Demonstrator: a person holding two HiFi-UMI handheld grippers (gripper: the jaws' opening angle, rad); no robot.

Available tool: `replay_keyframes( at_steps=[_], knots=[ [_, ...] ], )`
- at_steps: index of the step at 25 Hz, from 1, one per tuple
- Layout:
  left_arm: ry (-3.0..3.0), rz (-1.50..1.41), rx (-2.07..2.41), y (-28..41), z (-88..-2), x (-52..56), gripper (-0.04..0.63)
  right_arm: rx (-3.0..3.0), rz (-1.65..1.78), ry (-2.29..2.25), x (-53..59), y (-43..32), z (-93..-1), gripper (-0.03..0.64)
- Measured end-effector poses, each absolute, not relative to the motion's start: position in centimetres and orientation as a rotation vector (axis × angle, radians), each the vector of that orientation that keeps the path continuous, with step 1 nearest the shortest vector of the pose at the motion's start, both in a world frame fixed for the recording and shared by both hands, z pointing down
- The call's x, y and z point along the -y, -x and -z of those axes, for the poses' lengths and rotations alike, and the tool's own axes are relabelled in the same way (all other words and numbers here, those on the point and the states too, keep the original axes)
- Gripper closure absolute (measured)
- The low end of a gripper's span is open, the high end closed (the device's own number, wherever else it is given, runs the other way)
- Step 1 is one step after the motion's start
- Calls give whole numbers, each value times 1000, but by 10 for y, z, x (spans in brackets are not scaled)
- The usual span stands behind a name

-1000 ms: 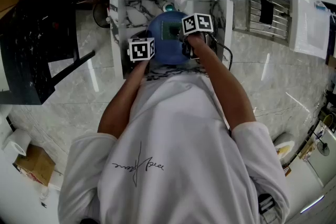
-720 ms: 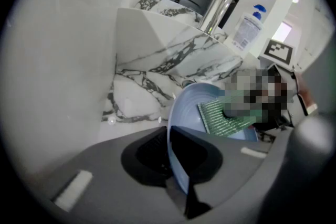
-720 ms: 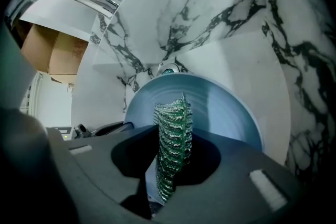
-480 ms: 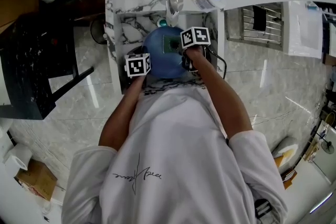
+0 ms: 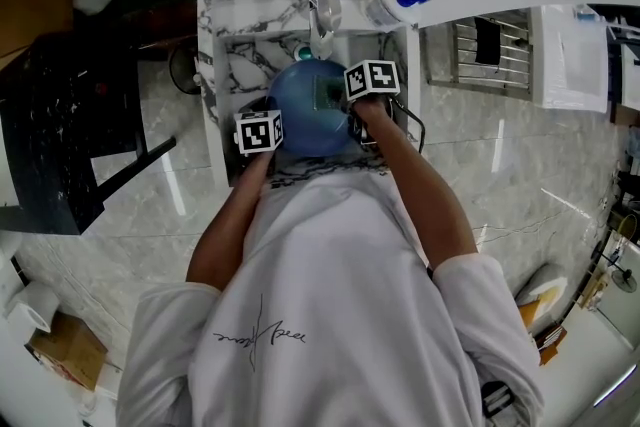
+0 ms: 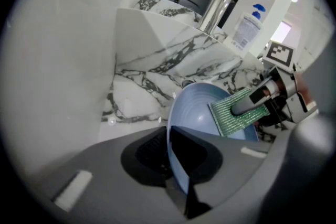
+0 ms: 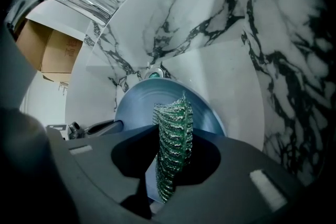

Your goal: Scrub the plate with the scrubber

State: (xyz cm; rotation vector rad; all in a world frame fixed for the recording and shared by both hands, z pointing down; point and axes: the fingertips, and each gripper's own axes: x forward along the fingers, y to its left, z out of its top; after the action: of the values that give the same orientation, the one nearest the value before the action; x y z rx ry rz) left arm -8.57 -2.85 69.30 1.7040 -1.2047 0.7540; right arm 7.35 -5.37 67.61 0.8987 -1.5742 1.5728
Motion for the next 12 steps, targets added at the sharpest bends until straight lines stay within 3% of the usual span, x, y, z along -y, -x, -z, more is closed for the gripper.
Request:
replay_keyframes(
  at_steps=[12],
  knots=[
    [-1714,-748,1206,86,-693,30,554,1507,-1505,-937,52,-100,-674,551]
  ],
)
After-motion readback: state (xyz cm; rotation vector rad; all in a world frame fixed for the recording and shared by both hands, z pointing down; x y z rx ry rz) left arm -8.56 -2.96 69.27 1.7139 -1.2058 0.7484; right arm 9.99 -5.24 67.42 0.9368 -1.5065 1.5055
